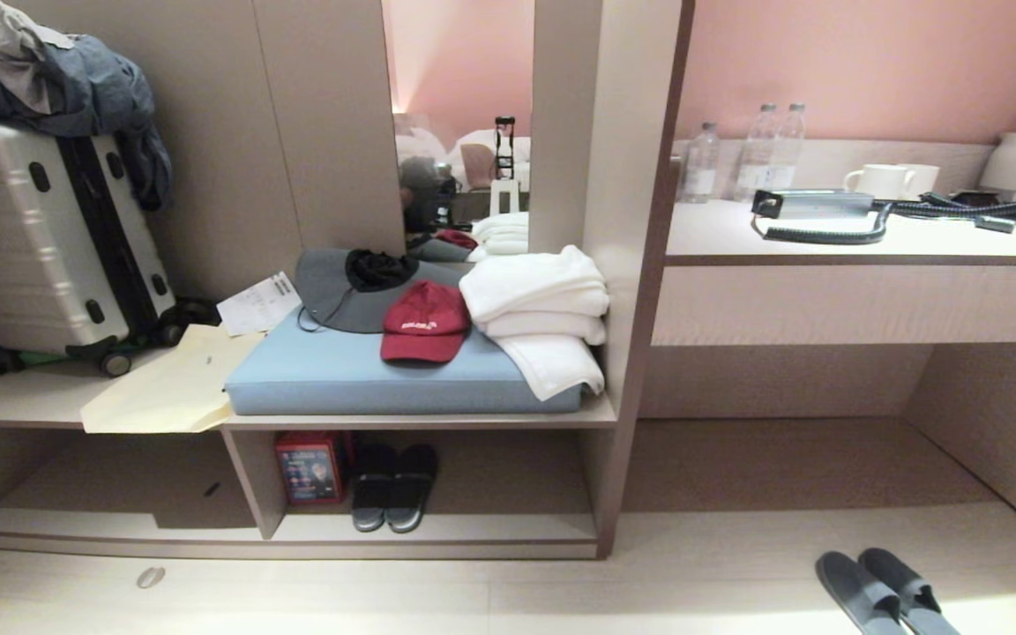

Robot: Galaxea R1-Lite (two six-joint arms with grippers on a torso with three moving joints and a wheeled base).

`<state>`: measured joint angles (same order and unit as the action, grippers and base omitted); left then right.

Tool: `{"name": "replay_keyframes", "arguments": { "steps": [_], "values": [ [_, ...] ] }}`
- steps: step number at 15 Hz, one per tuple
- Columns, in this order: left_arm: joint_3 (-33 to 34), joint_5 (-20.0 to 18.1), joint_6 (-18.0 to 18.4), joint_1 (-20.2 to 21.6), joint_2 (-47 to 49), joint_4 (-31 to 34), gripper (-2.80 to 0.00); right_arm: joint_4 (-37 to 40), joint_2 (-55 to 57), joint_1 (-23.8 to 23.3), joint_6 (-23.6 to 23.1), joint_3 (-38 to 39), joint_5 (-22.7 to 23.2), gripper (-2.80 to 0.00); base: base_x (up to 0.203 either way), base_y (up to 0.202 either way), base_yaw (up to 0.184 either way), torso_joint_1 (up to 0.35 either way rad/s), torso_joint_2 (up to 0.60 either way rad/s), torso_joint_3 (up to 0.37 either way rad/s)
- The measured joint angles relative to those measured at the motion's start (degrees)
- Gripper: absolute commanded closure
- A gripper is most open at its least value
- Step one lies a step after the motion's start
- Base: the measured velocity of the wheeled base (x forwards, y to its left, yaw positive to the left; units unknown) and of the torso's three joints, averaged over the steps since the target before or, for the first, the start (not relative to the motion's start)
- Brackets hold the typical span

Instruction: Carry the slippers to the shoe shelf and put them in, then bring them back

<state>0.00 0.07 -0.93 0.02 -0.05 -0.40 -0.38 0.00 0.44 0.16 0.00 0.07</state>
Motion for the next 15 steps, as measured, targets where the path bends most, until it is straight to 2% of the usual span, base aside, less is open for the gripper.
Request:
{"name": "replay_keyframes", "arguments": {
  "steps": [15],
  "values": [
    [0.00,0.00,0.00,0.00,0.00,-0.01,0.00,-0.06,0.00,-0.02,0.00,0.00,0.02,0.00,-0.194,0.000,0.001,0.002,0.00,0.002]
  ]
}}
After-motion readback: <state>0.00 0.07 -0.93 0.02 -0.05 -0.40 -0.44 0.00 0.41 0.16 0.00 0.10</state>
